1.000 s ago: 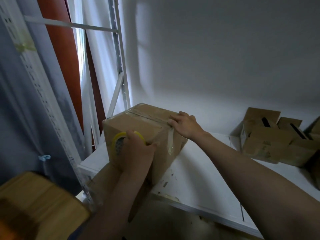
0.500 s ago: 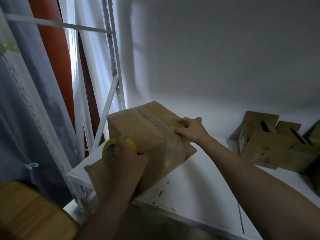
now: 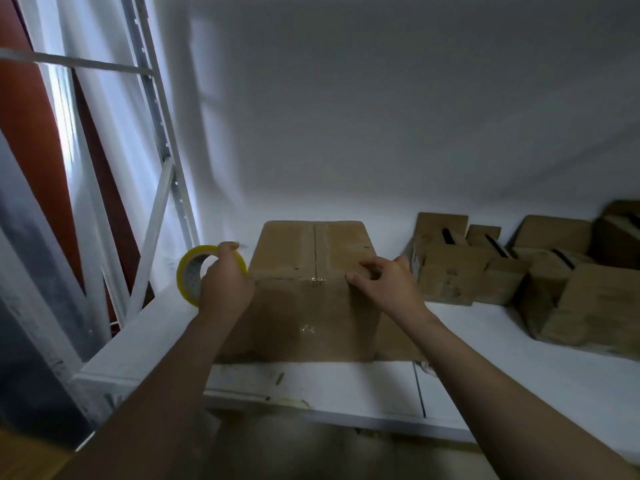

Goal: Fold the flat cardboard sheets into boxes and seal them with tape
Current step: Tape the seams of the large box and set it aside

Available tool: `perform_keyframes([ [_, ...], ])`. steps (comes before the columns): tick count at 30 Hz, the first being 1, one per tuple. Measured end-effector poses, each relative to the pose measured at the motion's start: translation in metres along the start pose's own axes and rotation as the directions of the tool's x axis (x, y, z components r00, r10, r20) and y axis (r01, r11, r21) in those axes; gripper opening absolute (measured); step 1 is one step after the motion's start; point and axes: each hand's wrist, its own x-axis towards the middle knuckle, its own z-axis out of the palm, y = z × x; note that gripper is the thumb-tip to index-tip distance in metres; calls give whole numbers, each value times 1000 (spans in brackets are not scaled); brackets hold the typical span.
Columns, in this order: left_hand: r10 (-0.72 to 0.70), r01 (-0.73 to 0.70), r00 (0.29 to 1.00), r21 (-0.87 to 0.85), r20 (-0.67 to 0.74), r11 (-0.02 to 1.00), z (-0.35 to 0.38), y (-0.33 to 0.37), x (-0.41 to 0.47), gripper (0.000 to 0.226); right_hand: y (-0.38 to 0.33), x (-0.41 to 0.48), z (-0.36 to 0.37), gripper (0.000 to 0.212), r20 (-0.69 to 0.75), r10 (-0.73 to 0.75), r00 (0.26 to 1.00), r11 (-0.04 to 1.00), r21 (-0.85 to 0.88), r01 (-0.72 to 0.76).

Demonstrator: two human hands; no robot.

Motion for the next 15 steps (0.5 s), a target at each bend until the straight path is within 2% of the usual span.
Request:
perform_keyframes([
  [3,34,-34,999,-12,8,999,2,3,7,57,4,-6,3,64,-14,-31,999,998,-64,30],
  [6,38,-41,998,-58,-52,998,-1,1,6,55,5,-6,6,66,-37,-36,999,996,-80,33],
  [10,114,-121,992,-131,-60,984,-7,11,-6,54,2,-6,4,65,-19,-38,999,994,-107,36],
  [13,146,-146,989,-216,-17,965,-10,27,-17,55,-6,-12,-3,66,89,-36,995,963,-261,58],
  [15,123,-97,991,-322,60,942,-11,42,-26,54,-13,-22,-11,67,103,-108,989,935,-329,136],
])
